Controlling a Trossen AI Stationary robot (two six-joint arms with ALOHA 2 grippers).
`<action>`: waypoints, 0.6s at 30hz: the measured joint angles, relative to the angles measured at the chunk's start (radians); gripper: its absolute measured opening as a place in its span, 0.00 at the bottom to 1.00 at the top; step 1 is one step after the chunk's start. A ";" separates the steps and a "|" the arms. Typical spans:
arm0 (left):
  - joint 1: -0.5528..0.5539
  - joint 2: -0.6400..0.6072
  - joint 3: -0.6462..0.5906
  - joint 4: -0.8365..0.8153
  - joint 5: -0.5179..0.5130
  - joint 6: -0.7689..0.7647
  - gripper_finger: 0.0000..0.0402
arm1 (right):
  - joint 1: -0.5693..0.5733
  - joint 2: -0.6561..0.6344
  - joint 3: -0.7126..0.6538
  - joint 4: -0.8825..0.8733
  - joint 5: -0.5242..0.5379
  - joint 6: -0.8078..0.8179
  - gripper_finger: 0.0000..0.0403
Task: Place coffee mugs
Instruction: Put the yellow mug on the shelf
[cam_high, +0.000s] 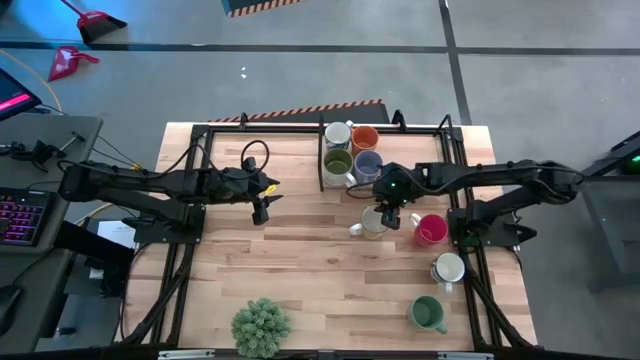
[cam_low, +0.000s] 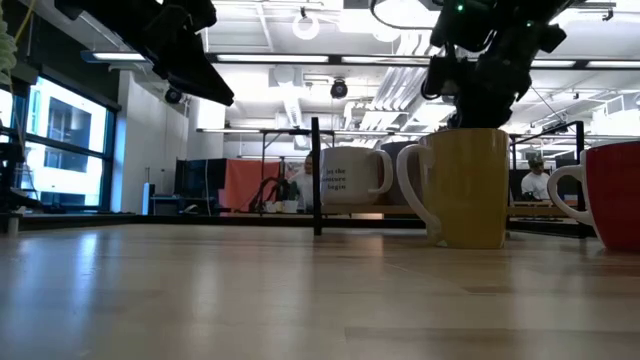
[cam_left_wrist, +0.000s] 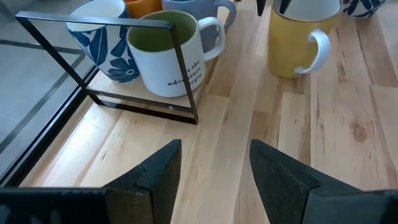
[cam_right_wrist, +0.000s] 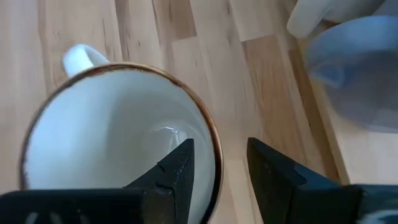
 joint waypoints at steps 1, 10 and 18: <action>0.000 0.000 0.000 0.000 0.000 0.000 0.45 | 0.000 0.010 0.000 0.002 0.000 0.000 0.31; 0.000 0.000 0.000 -0.004 0.000 0.000 0.45 | 0.000 0.084 0.000 0.066 -0.040 0.009 0.31; 0.000 0.000 0.000 -0.004 0.000 0.000 0.45 | 0.000 0.123 0.000 0.078 -0.132 0.075 0.23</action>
